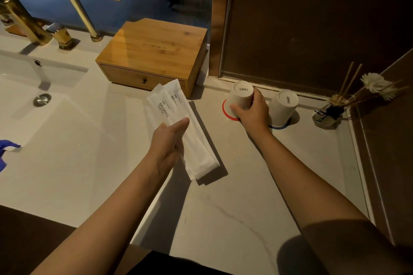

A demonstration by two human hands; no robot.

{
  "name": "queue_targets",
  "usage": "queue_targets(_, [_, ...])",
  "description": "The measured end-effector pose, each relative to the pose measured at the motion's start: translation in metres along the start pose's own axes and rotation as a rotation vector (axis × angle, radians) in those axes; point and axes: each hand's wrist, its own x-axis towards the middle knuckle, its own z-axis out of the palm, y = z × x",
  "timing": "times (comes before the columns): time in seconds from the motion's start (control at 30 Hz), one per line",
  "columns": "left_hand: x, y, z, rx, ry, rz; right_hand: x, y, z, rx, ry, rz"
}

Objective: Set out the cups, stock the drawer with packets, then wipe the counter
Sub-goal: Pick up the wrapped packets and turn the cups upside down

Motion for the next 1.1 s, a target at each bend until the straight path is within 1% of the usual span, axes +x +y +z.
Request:
queue_targets(0.5, [0.0, -0.001, 0.003, -0.005, -0.001, -0.001, -0.003, -0.002, 0.002, -0.072, 0.038, -0.001])
queue_targets(0.63, [0.0, -0.002, 0.002, 0.0, -0.02, -0.004, -0.003, -0.001, 0.001, -0.064, 0.021, -0.006])
queue_targets(0.8, [0.0, -0.004, 0.001, -0.002, -0.016, -0.012, -0.002, -0.003, -0.006, -0.041, -0.075, 0.028])
queue_targets(0.87, [-0.001, -0.005, 0.001, -0.008, -0.013, -0.011, -0.008, -0.007, -0.011, -0.062, -0.053, 0.032])
queue_targets(0.93, [-0.002, -0.006, 0.001, -0.023, -0.008, -0.009, -0.022, -0.015, -0.018, -0.13, 0.035, -0.031])
queue_targets(1.0, [-0.004, -0.006, 0.0, -0.024, -0.009, -0.004, -0.044, -0.024, -0.021, -0.136, 0.114, -0.149])
queue_targets(1.03, [-0.004, -0.006, 0.0, -0.022, -0.012, 0.002, -0.056, -0.03, -0.02, -0.102, 0.106, -0.195])
queue_targets(1.07, [-0.005, -0.007, -0.001, -0.023, -0.016, 0.01, -0.068, -0.035, -0.017, -0.056, 0.051, -0.222])
queue_targets(1.1, [-0.006, -0.007, -0.001, -0.028, -0.023, 0.019, -0.078, -0.04, -0.012, -0.016, -0.049, -0.223])
